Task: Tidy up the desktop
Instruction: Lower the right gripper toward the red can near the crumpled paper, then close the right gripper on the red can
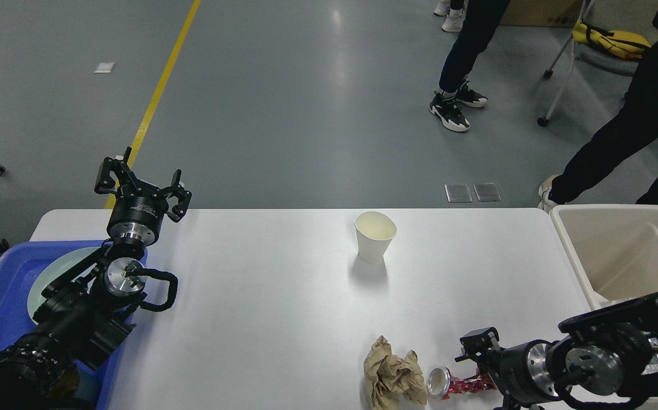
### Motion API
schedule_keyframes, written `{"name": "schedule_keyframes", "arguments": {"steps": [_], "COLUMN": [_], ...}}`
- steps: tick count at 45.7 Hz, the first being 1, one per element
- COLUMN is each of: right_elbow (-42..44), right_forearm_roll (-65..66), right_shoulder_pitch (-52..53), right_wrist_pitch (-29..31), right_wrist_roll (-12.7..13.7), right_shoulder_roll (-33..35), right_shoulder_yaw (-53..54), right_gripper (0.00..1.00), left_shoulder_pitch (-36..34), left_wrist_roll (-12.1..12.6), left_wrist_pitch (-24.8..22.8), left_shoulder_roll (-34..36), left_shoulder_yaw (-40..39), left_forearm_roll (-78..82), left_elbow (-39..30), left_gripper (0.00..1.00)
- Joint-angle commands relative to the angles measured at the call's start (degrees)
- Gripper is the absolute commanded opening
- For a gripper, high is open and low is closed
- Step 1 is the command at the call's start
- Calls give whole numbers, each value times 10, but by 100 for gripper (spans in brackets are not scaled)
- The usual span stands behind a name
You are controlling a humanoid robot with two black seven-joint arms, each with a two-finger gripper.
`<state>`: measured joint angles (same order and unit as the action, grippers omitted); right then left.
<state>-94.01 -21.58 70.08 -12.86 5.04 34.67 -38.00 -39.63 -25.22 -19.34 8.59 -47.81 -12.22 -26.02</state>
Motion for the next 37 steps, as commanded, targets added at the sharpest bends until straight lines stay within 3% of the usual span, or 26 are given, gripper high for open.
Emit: {"name": "schedule_keyframes", "arguments": {"steps": [1, 3, 6, 9, 12, 20, 21, 37], "right_elbow": [22, 27, 34, 50, 54, 54, 54, 52], "right_forearm_roll": [0, 0, 0, 0, 0, 0, 0, 2], "right_shoulder_pitch": [-32, -41, -55, -66, -73, -74, -74, -74], "right_wrist_pitch": [-44, -63, -88, -104, -109, -113, -117, -122], "right_wrist_roll": [-4, -6, -6, -6, -6, -6, -6, -7], "right_shoulder_roll": [-14, -19, -28, -46, -58, -61, -61, -57], "right_shoulder_yaw": [16, 17, 30, 41, 44, 57, 59, 60], "right_gripper": [97, 92, 66, 52, 31, 12, 0, 0], "left_shoulder_pitch": [-1, -1, 0, 0, 0, 0, 0, 0], "left_wrist_roll": [0, 0, 0, 0, 0, 0, 0, 0], "left_wrist_pitch": [0, 0, 0, 0, 0, 0, 0, 0], "left_shoulder_roll": [-1, 0, -1, -1, -1, -1, -1, -1], "left_shoulder_yaw": [0, 0, 0, 0, 0, 0, 0, 0], "left_forearm_roll": [0, -1, 0, 0, 0, 0, 0, 0], "left_elbow": [0, 0, 0, 0, 0, 0, 0, 0], "left_gripper": [98, 98, 98, 98, 98, 98, 98, 98]}}
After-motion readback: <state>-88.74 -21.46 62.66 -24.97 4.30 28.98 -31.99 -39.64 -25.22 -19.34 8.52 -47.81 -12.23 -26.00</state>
